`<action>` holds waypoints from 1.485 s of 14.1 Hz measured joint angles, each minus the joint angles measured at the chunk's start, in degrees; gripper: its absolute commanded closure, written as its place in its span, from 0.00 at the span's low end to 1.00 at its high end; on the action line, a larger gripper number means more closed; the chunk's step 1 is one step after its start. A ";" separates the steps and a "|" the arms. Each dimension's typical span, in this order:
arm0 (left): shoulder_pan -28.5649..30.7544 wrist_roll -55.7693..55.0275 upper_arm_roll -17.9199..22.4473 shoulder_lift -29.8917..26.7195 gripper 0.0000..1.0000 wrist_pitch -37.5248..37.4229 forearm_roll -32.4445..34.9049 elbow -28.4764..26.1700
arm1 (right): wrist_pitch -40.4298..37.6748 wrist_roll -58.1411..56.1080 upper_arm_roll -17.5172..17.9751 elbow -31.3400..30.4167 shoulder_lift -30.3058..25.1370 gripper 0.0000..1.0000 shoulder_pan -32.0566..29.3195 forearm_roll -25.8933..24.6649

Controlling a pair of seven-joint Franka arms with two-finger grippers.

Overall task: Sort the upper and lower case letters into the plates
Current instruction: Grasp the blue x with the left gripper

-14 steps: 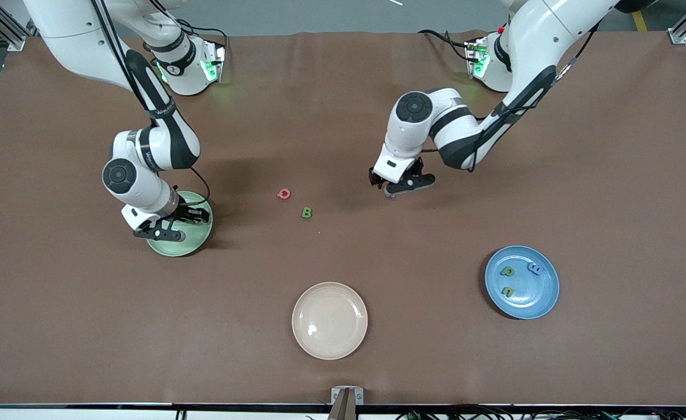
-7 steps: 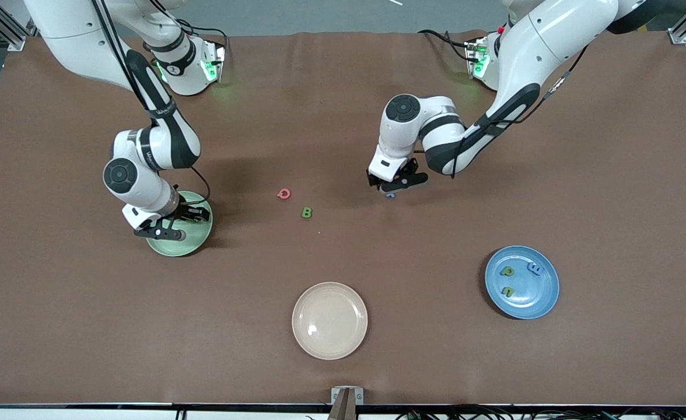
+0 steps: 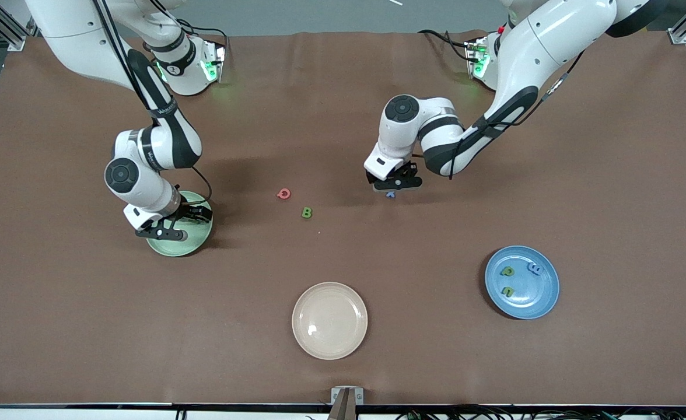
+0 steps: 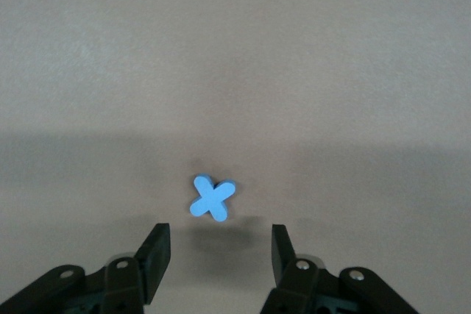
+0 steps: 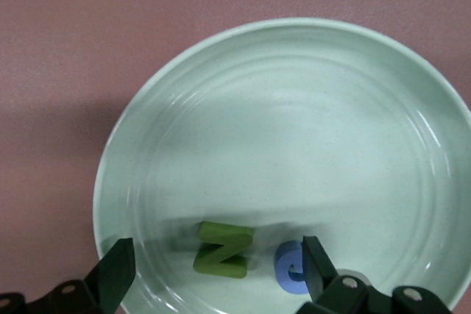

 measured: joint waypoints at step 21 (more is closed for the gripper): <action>0.11 16.28 2.10 2.50 0.49 0.01 0.00 2.15 | -8.88 -2.45 -0.75 5.40 -0.85 0.00 -1.98 0.00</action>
